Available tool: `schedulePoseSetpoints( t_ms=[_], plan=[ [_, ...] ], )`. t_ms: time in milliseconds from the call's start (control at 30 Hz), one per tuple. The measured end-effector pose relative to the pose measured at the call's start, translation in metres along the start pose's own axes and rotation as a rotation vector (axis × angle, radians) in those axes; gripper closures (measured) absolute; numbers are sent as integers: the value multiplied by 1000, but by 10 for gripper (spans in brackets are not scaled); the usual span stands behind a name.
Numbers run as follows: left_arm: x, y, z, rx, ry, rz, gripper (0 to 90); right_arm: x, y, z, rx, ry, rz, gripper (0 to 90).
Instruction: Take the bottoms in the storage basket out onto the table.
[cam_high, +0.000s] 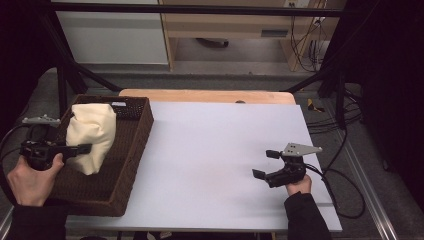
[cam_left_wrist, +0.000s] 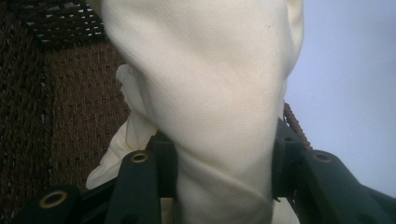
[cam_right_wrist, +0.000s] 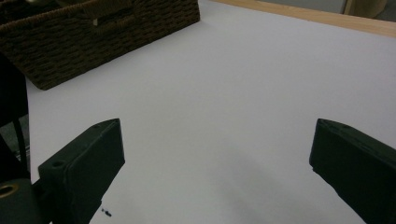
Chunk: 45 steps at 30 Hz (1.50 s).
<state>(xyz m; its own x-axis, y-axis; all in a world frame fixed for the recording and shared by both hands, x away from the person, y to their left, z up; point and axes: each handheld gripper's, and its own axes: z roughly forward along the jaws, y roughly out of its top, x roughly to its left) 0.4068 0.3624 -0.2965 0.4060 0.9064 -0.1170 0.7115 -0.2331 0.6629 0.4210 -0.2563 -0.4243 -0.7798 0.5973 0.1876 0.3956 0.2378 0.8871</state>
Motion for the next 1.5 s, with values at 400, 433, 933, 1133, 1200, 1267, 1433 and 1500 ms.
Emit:
schedulePoseSetpoints(
  t_ms=[400, 433, 933, 1133, 1200, 1267, 1433, 1500],
  plan=[
    [-7, 11, -14, -24, -2, 21, 561, 0, 0, -1, -3, 3, 1, 39],
    [-8, 12, -15, -23, -3, 22, 561, 0, 0, -1, -3, 2, 2, 38],
    [-13, 21, -24, -37, -20, 40, 561, 0, 0, -1, -4, 2, 2, 38],
    [-18, 24, -23, -33, -21, 53, 561, 0, 1, -1, -4, 3, 3, 38],
    [-20, 25, -23, -36, -23, 54, 561, 0, 1, -1, -3, 2, 3, 38],
    [-22, 26, -24, -36, -20, 61, 561, 0, 1, -1, -3, 2, 3, 39],
    [-26, 29, -26, -39, -26, 71, 561, 0, 1, -1, -4, 3, 2, 38],
    [-27, 30, -27, -42, -33, 75, 561, 0, 1, -2, -3, 2, 3, 39]
  ],
)
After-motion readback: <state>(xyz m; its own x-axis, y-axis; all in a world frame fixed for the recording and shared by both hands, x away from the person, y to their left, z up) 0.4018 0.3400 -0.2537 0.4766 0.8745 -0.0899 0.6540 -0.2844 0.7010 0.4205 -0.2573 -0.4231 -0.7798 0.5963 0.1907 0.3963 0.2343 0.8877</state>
